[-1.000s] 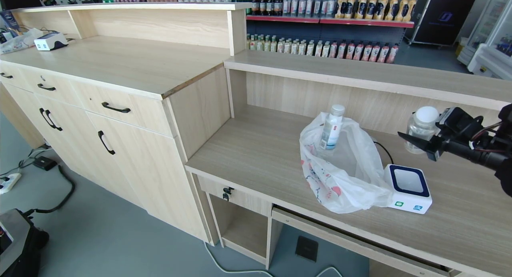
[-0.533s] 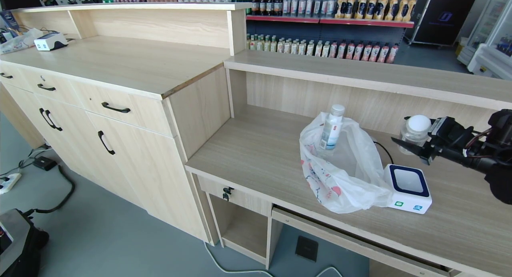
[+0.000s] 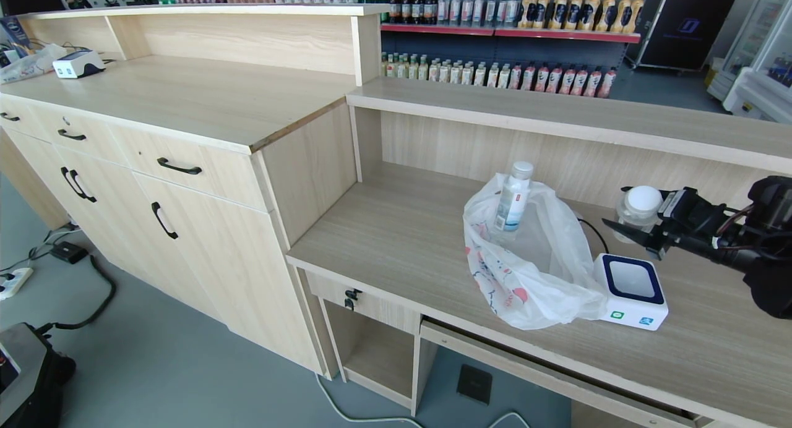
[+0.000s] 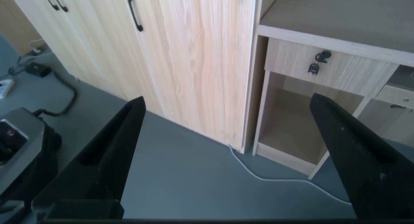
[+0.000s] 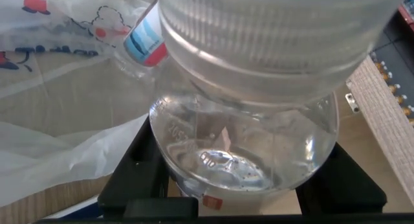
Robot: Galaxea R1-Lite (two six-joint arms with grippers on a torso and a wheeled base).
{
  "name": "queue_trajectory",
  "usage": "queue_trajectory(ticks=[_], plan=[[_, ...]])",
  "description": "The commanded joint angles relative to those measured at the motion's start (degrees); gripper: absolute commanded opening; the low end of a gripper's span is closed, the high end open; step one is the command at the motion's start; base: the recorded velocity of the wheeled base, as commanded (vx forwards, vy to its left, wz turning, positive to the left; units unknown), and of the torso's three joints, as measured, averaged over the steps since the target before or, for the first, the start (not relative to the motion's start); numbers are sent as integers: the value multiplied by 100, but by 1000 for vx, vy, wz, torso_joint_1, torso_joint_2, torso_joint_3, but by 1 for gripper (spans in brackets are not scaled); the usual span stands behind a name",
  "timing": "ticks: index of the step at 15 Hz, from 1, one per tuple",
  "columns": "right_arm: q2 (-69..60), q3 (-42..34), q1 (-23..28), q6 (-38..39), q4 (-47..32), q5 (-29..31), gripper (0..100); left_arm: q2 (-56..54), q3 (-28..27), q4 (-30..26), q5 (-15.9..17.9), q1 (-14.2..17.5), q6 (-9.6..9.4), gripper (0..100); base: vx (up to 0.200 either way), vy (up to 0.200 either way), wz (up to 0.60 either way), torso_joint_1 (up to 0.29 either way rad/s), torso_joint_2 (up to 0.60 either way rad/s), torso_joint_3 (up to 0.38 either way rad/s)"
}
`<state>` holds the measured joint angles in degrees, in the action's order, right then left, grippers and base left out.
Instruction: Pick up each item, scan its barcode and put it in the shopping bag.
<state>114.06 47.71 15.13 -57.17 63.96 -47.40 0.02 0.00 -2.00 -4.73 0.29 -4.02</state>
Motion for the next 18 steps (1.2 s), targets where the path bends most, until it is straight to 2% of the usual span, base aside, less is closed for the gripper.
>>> queue_trajectory(ticks=[1,16,18], plan=[[82,1,34,-13,-7,-6,0,-2,0,-2,-2,-3,-2,100,0,0,0,0,0,0],[161,45,-10,-22,108,-85,0,-2,0,-2,-2,6,-2,100,0,0,0,0,0,0],[-498,133,-142,356,-323,-85,0,-2,0,-2,-2,-3,-2,100,0,0,0,0,0,0]])
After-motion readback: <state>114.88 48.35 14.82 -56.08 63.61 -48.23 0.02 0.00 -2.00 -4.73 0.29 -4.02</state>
